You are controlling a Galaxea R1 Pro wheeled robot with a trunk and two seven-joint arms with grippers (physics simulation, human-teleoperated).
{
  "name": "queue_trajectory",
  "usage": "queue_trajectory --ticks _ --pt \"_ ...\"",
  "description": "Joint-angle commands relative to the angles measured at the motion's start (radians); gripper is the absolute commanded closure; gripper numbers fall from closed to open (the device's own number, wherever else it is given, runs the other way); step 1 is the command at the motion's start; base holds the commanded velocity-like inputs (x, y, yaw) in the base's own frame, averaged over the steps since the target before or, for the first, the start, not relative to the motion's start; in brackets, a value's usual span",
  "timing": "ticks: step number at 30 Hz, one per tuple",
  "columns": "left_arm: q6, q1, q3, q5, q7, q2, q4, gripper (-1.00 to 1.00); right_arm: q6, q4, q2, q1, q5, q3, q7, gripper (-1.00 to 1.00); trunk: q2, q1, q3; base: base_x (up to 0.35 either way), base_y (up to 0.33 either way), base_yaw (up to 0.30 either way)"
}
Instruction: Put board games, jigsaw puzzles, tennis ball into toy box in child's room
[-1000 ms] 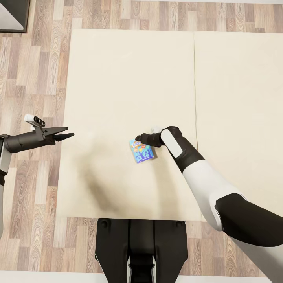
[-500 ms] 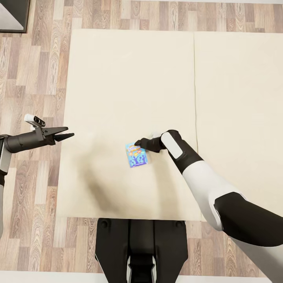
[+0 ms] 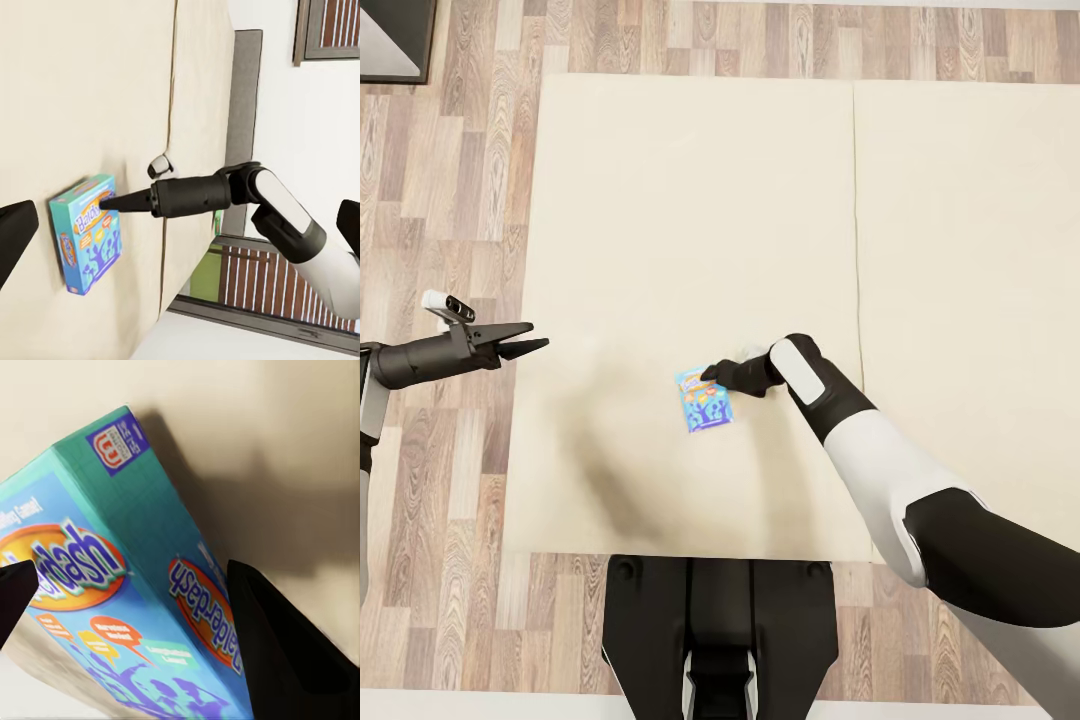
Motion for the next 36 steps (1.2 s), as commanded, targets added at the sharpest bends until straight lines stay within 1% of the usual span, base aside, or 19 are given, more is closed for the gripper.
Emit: queue_trajectory --ticks 1,11,36 --pt "0.011 0.0 0.0 -0.001 -0.004 0.0 0.0 -1.0 0.011 0.039 0.0 0.0 0.022 0.002 -0.011 -1.0 -0.001 0.001 -0.001 0.0 0.0 0.0" --pt "0.011 0.0 0.0 -0.001 -0.004 0.001 0.0 -1.0 0.016 0.088 0.0 0.0 0.015 0.005 -0.009 -1.0 -0.001 0.001 -0.001 0.0 0.0 0.0" --pt "0.011 0.001 0.006 -0.001 -0.004 0.002 0.0 -1.0 0.021 0.09 0.0 -0.001 0.014 0.007 0.0 -1.0 -0.001 0.001 -0.001 0.0 0.0 0.0"
